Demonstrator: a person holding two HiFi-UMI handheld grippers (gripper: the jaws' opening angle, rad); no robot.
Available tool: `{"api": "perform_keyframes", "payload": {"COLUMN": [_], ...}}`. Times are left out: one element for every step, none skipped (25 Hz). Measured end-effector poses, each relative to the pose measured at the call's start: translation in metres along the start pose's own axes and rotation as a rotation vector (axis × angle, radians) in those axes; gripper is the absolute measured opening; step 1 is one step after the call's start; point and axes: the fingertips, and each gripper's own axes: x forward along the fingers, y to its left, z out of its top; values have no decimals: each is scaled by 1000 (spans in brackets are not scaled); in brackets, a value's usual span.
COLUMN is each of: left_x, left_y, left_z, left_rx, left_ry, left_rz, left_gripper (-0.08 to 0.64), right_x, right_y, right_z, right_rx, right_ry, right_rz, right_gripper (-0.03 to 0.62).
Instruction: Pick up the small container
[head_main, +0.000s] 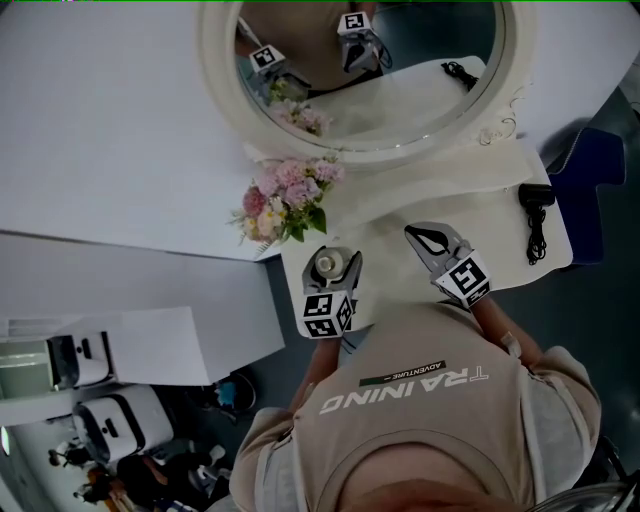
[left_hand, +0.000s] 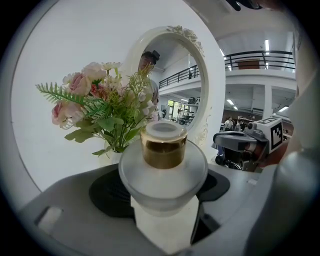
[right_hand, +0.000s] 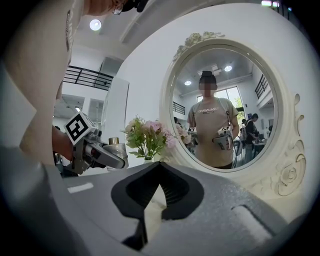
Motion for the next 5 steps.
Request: {"api": "perform_keyframes", "payload": {"left_x": [2, 4, 7, 9, 12], "left_y": [0, 0, 0, -1, -2], "left_z": [0, 0, 1, 2, 3], "left_rx": [0, -1, -3, -6, -9], "left_ry": [0, -2, -5, -8, -12], "left_rz": [1, 1, 1, 1, 1], "left_gripper": [353, 353, 353, 353, 353], "right_x": [1, 1, 1, 1, 2], "right_y": [-2, -4, -6, -9, -11], "right_z": [1, 2, 3, 3, 4], "right_rx": [-3, -8, -13, -19, -24], "right_ry": [-1, -2, -3, -2, -2], "right_rz": [2, 4, 5, 6, 7], "right_gripper": [2, 3, 2, 2, 2]}}
